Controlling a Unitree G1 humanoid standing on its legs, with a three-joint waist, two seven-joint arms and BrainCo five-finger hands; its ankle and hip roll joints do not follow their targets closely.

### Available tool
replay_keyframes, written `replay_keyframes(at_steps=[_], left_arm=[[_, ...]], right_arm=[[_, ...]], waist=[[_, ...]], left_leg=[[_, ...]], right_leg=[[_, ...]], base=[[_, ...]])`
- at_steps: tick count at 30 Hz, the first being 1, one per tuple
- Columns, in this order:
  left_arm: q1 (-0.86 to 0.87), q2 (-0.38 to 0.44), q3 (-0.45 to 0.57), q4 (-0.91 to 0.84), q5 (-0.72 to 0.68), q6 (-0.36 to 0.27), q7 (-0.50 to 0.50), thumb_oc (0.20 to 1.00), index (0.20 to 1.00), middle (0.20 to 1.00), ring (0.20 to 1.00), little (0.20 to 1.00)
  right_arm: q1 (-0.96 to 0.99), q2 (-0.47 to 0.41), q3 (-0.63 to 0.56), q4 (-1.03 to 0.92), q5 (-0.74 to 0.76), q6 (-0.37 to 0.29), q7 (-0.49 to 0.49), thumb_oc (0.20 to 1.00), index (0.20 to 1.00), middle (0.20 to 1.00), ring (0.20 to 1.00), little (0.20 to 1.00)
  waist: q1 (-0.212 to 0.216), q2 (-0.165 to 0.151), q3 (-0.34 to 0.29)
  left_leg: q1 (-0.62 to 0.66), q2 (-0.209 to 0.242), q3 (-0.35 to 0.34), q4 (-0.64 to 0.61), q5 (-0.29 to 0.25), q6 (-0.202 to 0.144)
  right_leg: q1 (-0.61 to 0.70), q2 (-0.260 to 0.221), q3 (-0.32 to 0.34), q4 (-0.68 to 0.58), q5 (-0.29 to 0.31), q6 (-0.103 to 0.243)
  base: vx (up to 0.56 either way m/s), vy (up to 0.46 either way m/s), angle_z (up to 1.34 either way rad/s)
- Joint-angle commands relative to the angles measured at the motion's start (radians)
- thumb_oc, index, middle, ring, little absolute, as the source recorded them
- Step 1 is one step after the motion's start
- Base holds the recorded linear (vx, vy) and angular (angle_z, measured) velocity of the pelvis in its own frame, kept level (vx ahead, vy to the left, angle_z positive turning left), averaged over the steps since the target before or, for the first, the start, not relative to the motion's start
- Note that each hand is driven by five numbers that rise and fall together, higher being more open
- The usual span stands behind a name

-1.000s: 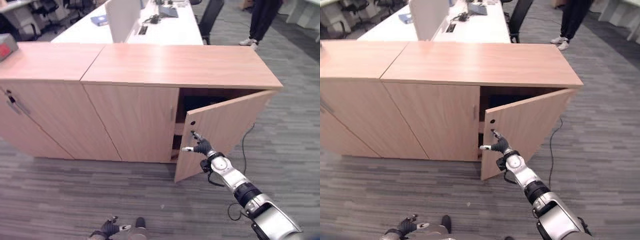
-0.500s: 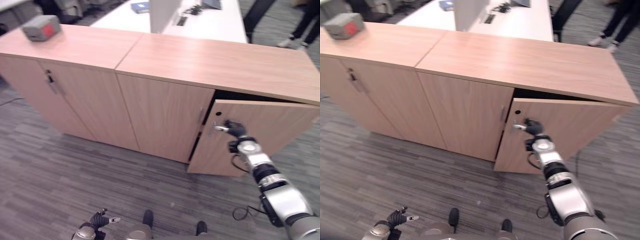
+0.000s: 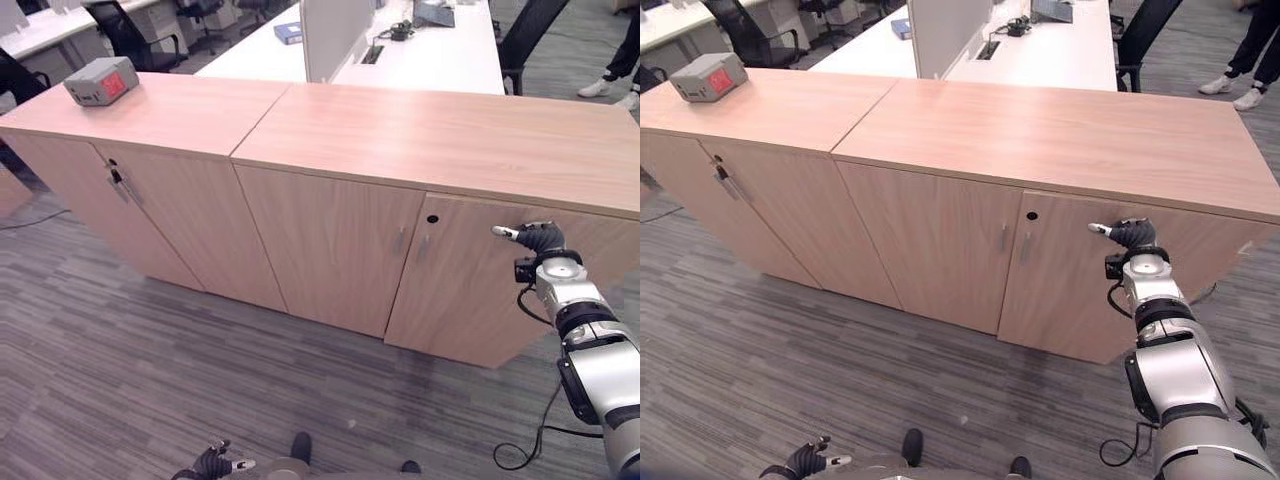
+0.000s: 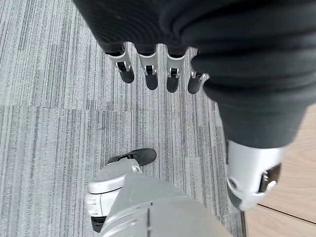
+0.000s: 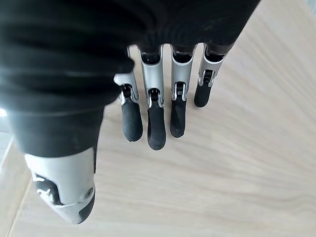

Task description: Put the empty folder in the office cabinet

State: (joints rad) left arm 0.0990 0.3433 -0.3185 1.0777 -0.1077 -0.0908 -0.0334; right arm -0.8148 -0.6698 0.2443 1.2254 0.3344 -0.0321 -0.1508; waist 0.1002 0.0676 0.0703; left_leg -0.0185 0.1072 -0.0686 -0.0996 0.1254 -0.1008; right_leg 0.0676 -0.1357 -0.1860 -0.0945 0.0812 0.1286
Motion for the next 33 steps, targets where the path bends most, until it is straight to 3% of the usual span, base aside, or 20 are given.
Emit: replay_keyframes(at_steps=[1, 14, 19, 23, 26, 27, 33], left_arm=[[-0.066, 0.018, -0.07, -0.035, -0.024, -0.019, -0.001, 1.0, 1.0, 1.0, 1.0, 1.0], [-0.049, 0.02, -0.094, -0.063, -0.026, -0.012, -0.013, 1.0, 1.0, 1.0, 1.0, 1.0], [-0.048, 0.005, -0.079, -0.06, -0.038, -0.007, -0.008, 1.0, 1.0, 1.0, 1.0, 1.0], [-0.042, -0.02, -0.003, -0.072, -0.059, -0.004, 0.01, 1.0, 1.0, 1.0, 1.0, 1.0], [-0.042, -0.028, 0.028, -0.066, -0.044, -0.001, 0.013, 1.0, 1.0, 1.0, 1.0, 1.0], [-0.057, -0.05, 0.059, -0.022, -0.006, 0.001, 0.01, 1.0, 1.0, 1.0, 1.0, 1.0], [-0.073, -0.047, 0.089, 0.016, 0.007, -0.001, 0.01, 1.0, 1.0, 1.0, 1.0, 1.0]], right_arm=[[-0.203, -0.066, 0.077, 0.06, 0.022, -0.041, -0.004, 1.0, 1.0, 1.0, 1.0, 1.0], [-0.209, -0.061, 0.092, 0.079, 0.02, -0.043, 0.005, 1.0, 1.0, 1.0, 1.0, 1.0], [-0.121, -0.011, 0.043, 0.013, 0.075, -0.066, -0.01, 1.0, 1.0, 1.0, 1.0, 1.0], [0.23, 0.108, -0.036, -0.316, 0.058, -0.107, -0.022, 1.0, 1.0, 1.0, 1.0, 1.0], [0.404, 0.147, -0.065, -0.427, -0.012, -0.109, -0.018, 1.0, 1.0, 1.0, 1.0, 1.0], [0.613, 0.211, -0.101, -0.497, -0.065, -0.109, 0.006, 1.0, 1.0, 1.0, 1.0, 1.0], [0.8, 0.323, -0.045, -0.34, -0.167, -0.055, 0.06, 1.0, 1.0, 1.0, 1.0, 1.0]], waist=[[0.051, -0.05, 0.029], [0.07, -0.033, 0.033], [0.061, -0.032, 0.036], [0.012, -0.033, 0.043], [-0.009, -0.035, 0.042], [-0.051, -0.041, 0.035], [-0.121, -0.052, 0.026]], left_leg=[[0.054, 0.016, -0.009, 0.012, -0.118, -0.043], [0.038, 0.02, -0.038, 0.012, -0.106, -0.053], [0.035, 0.019, -0.032, 0.012, -0.109, -0.051], [0.045, 0.024, -0.008, 0.012, -0.119, -0.045], [0.052, 0.029, 0.005, 0.012, -0.126, -0.044], [0.072, 0.037, 0.028, 0.012, -0.138, -0.042], [0.133, 0.049, 0.127, 0.012, -0.159, -0.036]], right_leg=[[0.04, -0.049, -0.042, 0.007, -0.091, 0.057], [0.046, -0.045, -0.079, 0.007, -0.101, 0.055], [0.042, -0.045, -0.073, 0.007, -0.099, 0.056], [0.035, -0.043, -0.051, 0.007, -0.094, 0.051], [0.033, -0.041, -0.039, 0.007, -0.093, 0.048], [0.033, -0.04, -0.02, 0.007, -0.094, 0.045], [0.01, -0.04, 0.066, 0.02, -0.077, 0.05]], base=[[0.01, -0.036, 0.11], [0.0, -0.018, 0.1], [0.0, 0.009, 0.0], [-0.01, 0.023, -0.01], [0.02, 0.011, -0.06], [0.06, 0.019, -0.15], [0.02, 0.036, -0.77]])
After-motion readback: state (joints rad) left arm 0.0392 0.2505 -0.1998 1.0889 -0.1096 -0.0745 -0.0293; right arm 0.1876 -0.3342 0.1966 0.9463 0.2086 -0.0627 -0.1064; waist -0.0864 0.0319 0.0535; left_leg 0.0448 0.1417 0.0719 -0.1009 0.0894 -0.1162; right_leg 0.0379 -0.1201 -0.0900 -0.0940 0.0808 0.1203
